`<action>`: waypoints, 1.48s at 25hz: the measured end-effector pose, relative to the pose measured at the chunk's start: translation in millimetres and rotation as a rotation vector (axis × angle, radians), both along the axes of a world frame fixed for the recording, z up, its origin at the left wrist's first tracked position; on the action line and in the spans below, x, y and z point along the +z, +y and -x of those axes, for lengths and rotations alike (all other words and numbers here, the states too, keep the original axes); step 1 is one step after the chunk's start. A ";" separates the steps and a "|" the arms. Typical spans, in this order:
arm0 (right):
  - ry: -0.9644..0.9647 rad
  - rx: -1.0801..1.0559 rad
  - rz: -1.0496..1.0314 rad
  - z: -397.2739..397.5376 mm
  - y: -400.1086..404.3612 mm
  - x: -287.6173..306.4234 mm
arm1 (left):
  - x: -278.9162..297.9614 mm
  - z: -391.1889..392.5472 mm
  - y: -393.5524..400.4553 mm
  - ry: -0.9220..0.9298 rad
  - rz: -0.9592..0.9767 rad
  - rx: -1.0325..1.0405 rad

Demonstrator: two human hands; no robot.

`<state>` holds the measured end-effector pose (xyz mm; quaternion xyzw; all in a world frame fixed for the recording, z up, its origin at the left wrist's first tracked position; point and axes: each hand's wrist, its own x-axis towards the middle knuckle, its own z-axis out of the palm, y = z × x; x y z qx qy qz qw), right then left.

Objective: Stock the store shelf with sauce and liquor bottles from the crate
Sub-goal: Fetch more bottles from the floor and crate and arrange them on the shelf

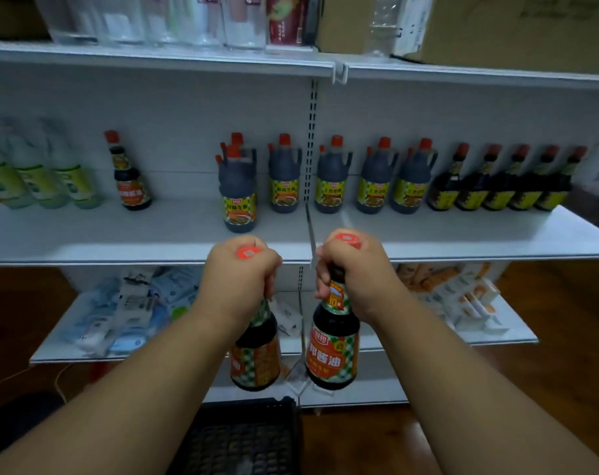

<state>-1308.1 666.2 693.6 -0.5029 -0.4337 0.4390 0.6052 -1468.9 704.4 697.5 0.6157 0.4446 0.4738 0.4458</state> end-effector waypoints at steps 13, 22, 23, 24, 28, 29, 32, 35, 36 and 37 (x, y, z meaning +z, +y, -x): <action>-0.102 0.162 -0.045 71.6 197.1 -6.7 | 11.9 58.7 139.8 0.023 0.030 0.494; -0.204 0.047 -0.078 138.9 275.6 -4.9 | 5.5 123.4 219.8 0.188 0.004 0.644; -0.218 0.032 -0.075 146.1 283.5 -4.6 | 4.5 128.3 227.1 0.203 0.016 0.630; -0.224 0.019 -0.066 152.1 290.4 -4.8 | 3.0 132.2 234.1 0.210 0.029 0.615; -0.268 -0.043 -0.012 172.9 318.4 -13.1 | -6.0 143.7 270.7 0.204 0.024 0.539; -0.281 -0.059 -0.011 176.1 325.8 -15.5 | -7.7 145.0 279.9 0.216 0.023 0.513; -0.338 -0.095 0.017 180.0 349.5 -21.2 | -12.3 147.7 306.9 0.263 0.014 0.456; -0.364 -0.106 0.052 178.2 365.2 -23.8 | -21.5 148.4 329.7 0.246 -0.031 0.428; -0.363 -0.099 0.051 177.3 373.6 -25.4 | -24.8 147.8 338.5 0.246 -0.054 0.420; -0.368 -0.089 0.036 176.8 381.4 -25.3 | -26.3 146.7 347.6 0.252 -0.065 0.412</action>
